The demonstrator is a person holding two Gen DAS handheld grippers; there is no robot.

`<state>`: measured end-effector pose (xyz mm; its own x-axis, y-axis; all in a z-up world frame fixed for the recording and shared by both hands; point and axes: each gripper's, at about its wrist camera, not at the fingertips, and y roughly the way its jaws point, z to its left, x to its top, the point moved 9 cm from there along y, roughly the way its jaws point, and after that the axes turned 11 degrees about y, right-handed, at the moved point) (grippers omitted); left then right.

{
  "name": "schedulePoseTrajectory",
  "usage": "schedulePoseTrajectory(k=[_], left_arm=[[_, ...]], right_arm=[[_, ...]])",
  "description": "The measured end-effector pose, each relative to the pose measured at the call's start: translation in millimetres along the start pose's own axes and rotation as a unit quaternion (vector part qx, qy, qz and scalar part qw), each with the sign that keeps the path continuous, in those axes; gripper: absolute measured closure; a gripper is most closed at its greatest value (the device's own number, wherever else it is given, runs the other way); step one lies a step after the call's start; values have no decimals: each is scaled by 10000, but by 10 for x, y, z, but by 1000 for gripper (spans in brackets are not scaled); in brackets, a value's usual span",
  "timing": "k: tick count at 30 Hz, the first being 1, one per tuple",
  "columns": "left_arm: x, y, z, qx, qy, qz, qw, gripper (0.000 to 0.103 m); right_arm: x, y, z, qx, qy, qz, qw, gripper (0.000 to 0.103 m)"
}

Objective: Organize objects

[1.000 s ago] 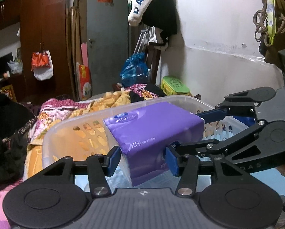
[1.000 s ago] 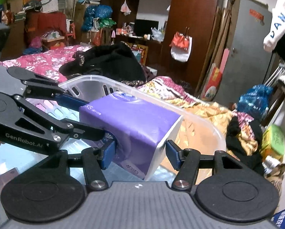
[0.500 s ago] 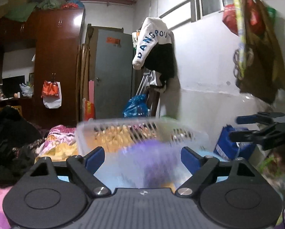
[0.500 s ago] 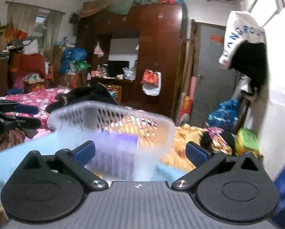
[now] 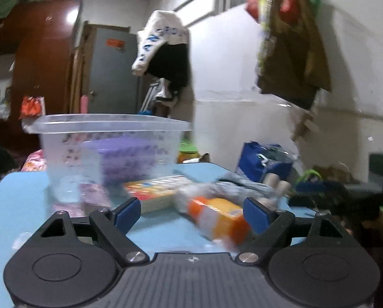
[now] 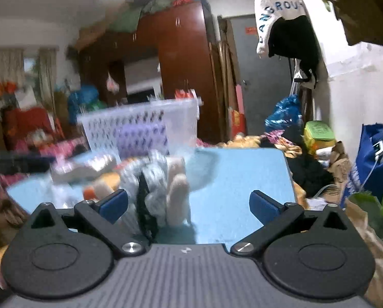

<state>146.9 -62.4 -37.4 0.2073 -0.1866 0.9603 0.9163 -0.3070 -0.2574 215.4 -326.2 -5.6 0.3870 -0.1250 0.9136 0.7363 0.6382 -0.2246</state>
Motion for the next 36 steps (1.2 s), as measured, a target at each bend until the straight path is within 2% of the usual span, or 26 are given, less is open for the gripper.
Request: schedulePoseTrajectory(k=[3, 6, 8, 16, 24, 26, 28, 36], left_arm=[[2, 63, -275, -250, 20, -18, 9997, 14], [-46, 149, -520, -481, 29, 29, 9988, 16], [-68, 205, -667, -496, 71, 29, 9987, 19], [-118, 333, -955, -349, 364, 19, 9987, 28], [-256, 531, -1100, -227, 510, 186, 9983, 54], [-257, 528, -1094, -156, 504, 151, 9985, 69], [-249, 512, -1077, -154, 434, 72, 9989, 77], [-220, 499, -1042, -67, 350, -84, 9993, 83]], right_arm=[[-18, -102, -32, -22, 46, -211, 9998, 3], [-17, -90, -44, -66, 79, -273, 9996, 12], [-57, -44, -16, -88, 28, -218, 9997, 26], [-157, 125, 39, -79, -114, -96, 9999, 42], [-204, 157, 27, -7, -103, 15, 9999, 56], [-216, 170, 26, 32, -82, 58, 9999, 65], [-228, 176, 16, 37, -68, 79, 9999, 69], [-239, 114, 43, 126, -91, 65, 9999, 85]])
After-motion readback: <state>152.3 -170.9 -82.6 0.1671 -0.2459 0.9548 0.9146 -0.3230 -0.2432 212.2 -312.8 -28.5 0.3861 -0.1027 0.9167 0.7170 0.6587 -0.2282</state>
